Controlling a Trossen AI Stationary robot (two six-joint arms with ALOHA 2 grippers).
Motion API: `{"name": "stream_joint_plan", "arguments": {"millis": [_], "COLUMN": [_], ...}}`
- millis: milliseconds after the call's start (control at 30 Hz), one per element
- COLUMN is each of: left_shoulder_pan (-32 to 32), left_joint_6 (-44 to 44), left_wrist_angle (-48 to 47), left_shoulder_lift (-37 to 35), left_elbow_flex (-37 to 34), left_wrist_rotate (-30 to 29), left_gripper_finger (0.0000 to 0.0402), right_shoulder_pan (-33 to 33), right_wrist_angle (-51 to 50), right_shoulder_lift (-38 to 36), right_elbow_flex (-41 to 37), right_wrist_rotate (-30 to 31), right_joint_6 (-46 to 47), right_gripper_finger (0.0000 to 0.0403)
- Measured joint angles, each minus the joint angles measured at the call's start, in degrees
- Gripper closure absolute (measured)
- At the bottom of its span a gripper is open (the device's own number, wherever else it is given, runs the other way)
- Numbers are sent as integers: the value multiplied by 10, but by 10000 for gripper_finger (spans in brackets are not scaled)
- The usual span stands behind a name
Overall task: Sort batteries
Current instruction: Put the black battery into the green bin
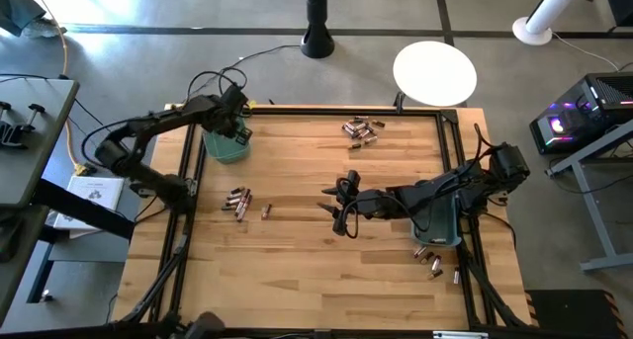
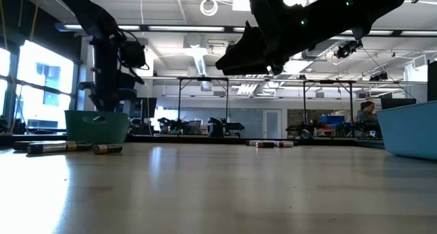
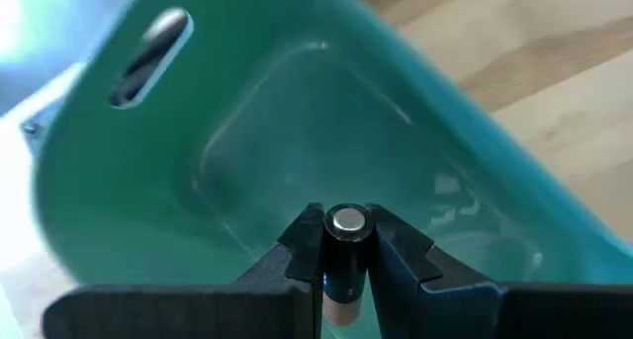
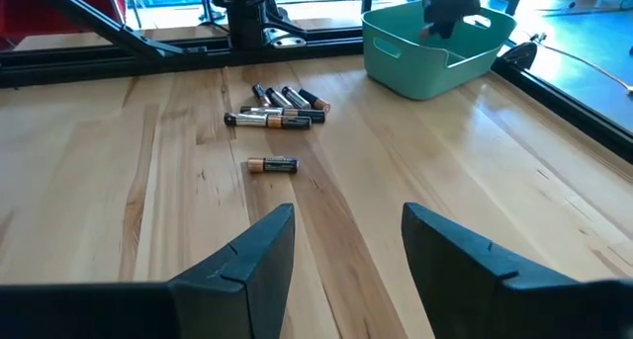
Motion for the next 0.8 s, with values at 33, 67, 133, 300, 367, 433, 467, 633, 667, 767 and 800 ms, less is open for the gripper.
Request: {"name": "stream_joint_plan", "arguments": {"millis": [33, 67, 133, 300, 367, 433, 467, 633, 667, 767, 800], "left_shoulder_pan": [4, 7, 10, 17, 20, 21, 21, 21, 21, 21, 21], "left_joint_6": [2, 2, 3, 9, 12, 17, 18, 27, 27, 33, 36], "left_wrist_angle": [1, 0, 1, 5, 6, 8, 11, 19, 19, 19, 20], "left_shoulder_lift": [10, 20, 36, 66, 79, 93, 99, 120, 121, 117, 114], "left_elbow_flex": [0, 0, 0, 0, 0, 0, 0, 2, 2, 2, 1], "left_wrist_rotate": [4, 5, 5, 23, 28, 35, 38, 43, 43, 43, 44], "left_gripper_finger": [360, 360, 360, 360, 360, 360, 360, 360, 360, 360, 360], "right_shoulder_pan": [0, 0, 0, 0, 0, 0, 0, 0, 0, 0, 0], "right_wrist_angle": [0, 0, 0, 0, 0, 0, 0, 0, 0, 0, 0], "right_shoulder_lift": [0, 0, 0, 0, 0, 0, 0, 0, 0, 0, 0], "right_elbow_flex": [0, 0, 0, 0, 0, 0, 0, 0, 0, 0, 0], "right_wrist_rotate": [0, 0, 0, 0, 0, 0, 1, 1, 2, 2, 2], "right_joint_6": [0, 0, 0, 0, 0, 0, 0, 0, 0, 0, 0], "right_gripper_finger": [220, 220, 220, 220, 220, 220, 220, 220, 220, 220, 220]}}
